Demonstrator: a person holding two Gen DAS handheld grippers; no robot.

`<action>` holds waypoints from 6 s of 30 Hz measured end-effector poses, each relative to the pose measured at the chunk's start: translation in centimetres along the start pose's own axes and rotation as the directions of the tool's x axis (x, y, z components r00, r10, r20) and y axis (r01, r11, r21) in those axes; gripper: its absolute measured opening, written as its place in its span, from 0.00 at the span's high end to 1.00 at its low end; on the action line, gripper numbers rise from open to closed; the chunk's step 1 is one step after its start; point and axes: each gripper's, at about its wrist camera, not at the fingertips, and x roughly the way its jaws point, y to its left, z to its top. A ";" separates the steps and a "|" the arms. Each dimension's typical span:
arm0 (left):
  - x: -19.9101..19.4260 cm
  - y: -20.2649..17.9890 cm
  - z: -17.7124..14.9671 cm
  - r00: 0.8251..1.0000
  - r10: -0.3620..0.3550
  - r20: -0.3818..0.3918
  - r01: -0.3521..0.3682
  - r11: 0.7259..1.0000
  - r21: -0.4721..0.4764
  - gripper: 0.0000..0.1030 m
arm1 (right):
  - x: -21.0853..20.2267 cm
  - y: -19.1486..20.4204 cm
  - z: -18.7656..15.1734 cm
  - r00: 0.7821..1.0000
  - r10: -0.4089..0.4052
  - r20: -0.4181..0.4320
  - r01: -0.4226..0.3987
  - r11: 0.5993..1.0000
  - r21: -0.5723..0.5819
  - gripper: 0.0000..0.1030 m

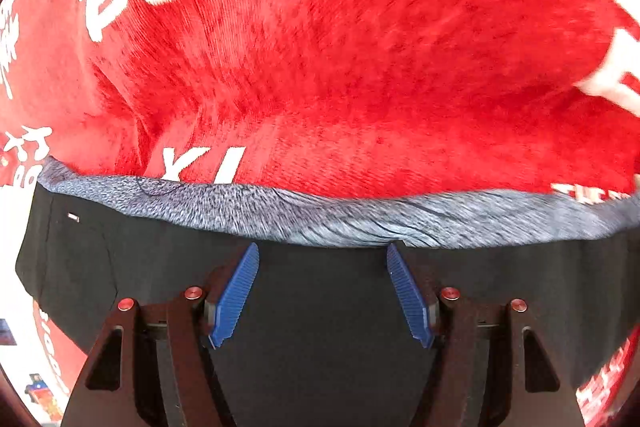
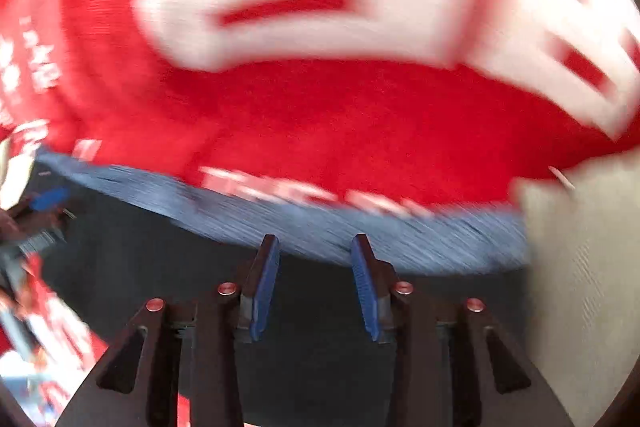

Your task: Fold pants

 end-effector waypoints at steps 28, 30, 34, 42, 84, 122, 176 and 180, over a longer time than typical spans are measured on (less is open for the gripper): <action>2.9 11.7 1.9 0.983 0.183 -0.030 -0.185 0.955 -0.230 0.08 | 0.1 1.6 -7.8 0.982 -0.141 0.125 0.147 0.989 -0.034 0.60; 3.0 11.7 2.1 0.980 0.195 -0.026 -0.196 0.957 -0.216 0.08 | 0.1 1.7 -7.7 0.983 -0.139 0.123 0.145 0.989 -0.040 0.60; 1.3 10.5 1.0 0.983 0.183 -0.021 -0.184 0.963 -0.199 0.08 | -0.1 1.7 -7.8 0.982 -0.137 0.132 0.142 0.989 -0.029 0.59; -2.0 4.7 -1.4 0.996 0.073 0.042 -0.071 0.996 -0.055 0.08 | -3.5 3.7 -7.5 0.985 -0.041 0.165 0.030 0.997 0.068 0.54; -1.9 0.3 -5.4 0.990 -0.132 -0.042 0.135 0.987 0.082 0.01 | -3.8 4.3 -13.4 0.992 0.054 0.111 -0.088 0.940 0.331 0.33; -3.9 26.7 -8.3 0.990 -0.101 -0.096 0.101 0.995 -0.006 0.01 | 0.4 31.6 -13.7 0.790 0.606 0.087 -0.586 0.708 0.393 0.45; 0.1 19.2 -10.0 0.984 -0.150 -0.099 0.159 0.983 0.094 0.00 | 0.6 25.1 -10.5 0.989 0.123 0.085 -0.137 0.972 0.193 0.72; 0.4 20.0 -10.2 0.982 -0.150 -0.116 0.157 0.986 0.058 0.00 | 0.5 25.6 -11.4 0.992 0.099 0.082 -0.112 0.978 0.174 0.72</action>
